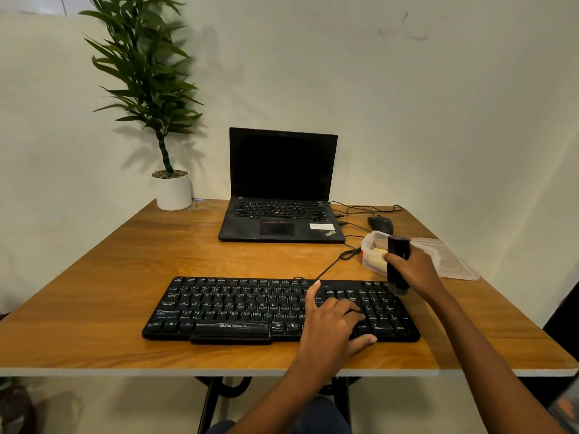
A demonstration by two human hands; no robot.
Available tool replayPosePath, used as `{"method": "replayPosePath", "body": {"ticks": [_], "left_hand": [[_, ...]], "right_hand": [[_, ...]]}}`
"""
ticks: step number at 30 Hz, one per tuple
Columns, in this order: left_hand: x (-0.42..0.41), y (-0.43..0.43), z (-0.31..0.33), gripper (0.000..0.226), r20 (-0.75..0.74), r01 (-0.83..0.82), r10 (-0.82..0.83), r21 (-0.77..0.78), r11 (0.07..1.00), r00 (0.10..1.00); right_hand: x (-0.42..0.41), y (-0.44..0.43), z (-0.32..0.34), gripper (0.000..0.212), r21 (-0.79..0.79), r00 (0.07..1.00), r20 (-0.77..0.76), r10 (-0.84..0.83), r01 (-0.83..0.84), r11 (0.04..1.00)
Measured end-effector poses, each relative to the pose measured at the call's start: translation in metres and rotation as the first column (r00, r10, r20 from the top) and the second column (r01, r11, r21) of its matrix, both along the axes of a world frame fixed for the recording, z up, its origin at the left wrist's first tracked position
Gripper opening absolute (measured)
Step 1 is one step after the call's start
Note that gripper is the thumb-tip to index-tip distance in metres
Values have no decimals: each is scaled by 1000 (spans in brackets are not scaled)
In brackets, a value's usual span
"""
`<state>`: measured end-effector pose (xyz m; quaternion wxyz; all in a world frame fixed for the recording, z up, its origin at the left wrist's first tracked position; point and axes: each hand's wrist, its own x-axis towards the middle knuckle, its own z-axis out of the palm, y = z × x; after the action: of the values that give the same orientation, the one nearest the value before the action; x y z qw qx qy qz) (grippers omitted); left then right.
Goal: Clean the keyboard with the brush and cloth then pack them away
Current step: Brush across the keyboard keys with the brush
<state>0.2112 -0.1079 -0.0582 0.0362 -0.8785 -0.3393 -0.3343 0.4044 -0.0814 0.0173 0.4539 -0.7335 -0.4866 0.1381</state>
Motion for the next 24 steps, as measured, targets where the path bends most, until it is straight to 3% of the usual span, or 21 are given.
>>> {"method": "replayPosePath", "body": {"ticks": [3,8,12,16,18,21,24], "left_hand": [[0,0,1,46,13,-4,4,7,1000,1000],[0,0,1,46,13,-1,1,17,1000,1000],[-1,0,2,45,20,-5,4,20,1000,1000],[0,-1,2,46,11,-1,1,27,1000,1000],[0,0,2,46,10,-1,1,29,1000,1000],[0,0,1,46,7,-7,7,26,1000,1000],[0,0,1,46,3,-9,9,29,1000,1000]], "right_hand": [[-5,0,-5,28,95,1000,-2,11,-11,995],[-4,2,-2,13,-35,997,39,-62,63,997],[-9,1,-4,13,87,999,-19,-46,48,995],[-2,-2,-2,15,-28,999,-28,-41,40,999],[1,-2,2,15,10,996,-19,-92,92,996],[-4,-8,-4,31,101,990,-90,-106,115,988],[-11,-23,-11,34,131,977,-197,-79,106,986]]}}
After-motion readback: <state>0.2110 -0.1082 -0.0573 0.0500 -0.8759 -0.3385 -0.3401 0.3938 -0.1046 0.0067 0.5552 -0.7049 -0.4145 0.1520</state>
